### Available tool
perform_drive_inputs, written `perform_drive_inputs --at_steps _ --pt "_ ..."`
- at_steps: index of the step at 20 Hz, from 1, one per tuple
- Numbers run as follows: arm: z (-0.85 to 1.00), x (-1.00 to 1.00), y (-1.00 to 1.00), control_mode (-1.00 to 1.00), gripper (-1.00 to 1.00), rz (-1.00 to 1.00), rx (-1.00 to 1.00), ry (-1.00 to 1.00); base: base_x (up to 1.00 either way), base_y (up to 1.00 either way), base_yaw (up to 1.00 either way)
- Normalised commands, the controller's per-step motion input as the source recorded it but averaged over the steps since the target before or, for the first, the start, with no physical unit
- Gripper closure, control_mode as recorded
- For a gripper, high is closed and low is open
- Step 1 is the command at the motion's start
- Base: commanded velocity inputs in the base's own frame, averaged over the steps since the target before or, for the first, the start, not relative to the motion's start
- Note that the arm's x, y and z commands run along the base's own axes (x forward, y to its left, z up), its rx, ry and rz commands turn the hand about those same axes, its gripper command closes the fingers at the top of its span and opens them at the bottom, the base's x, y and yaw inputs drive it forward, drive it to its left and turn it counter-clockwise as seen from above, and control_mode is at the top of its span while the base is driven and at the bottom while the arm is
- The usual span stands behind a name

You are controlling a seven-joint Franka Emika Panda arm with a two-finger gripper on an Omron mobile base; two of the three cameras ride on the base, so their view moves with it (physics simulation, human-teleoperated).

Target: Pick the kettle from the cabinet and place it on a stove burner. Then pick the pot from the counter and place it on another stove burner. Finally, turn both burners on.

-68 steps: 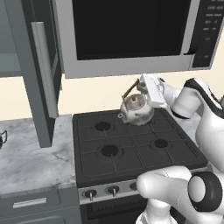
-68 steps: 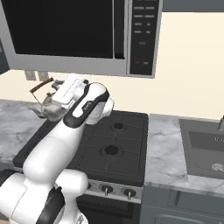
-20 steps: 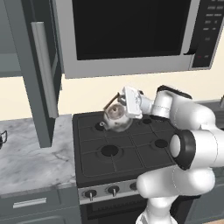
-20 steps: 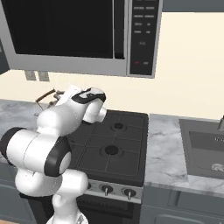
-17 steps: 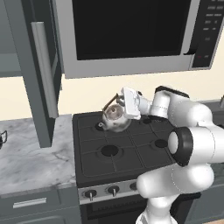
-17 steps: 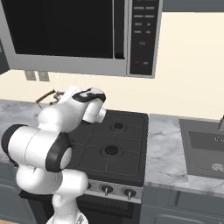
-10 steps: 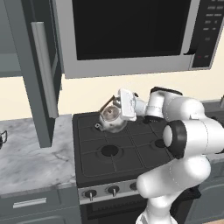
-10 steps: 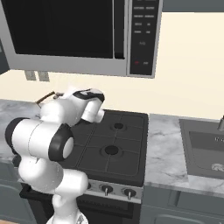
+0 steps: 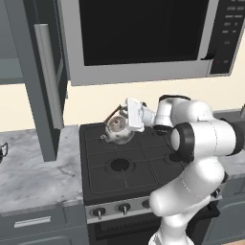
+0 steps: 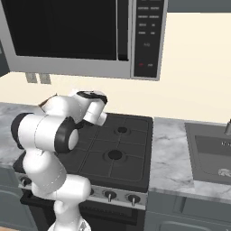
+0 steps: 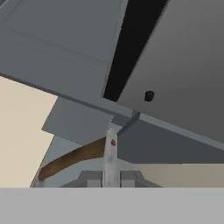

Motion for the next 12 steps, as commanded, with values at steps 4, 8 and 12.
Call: perform_drive_inputs --at_steps 4,8,12 --pt "-0.15 0.24 0.00 -1.00 1.00 0.00 0.00 0.00 0.00 0.00 0.00" --pt "-0.17 0.21 0.00 -1.00 1.00 0.00 0.00 0.00 0.00 0.00 0.00" --pt "-0.18 0.21 0.00 -1.00 1.00 0.00 0.00 0.00 0.00 0.00 0.00"
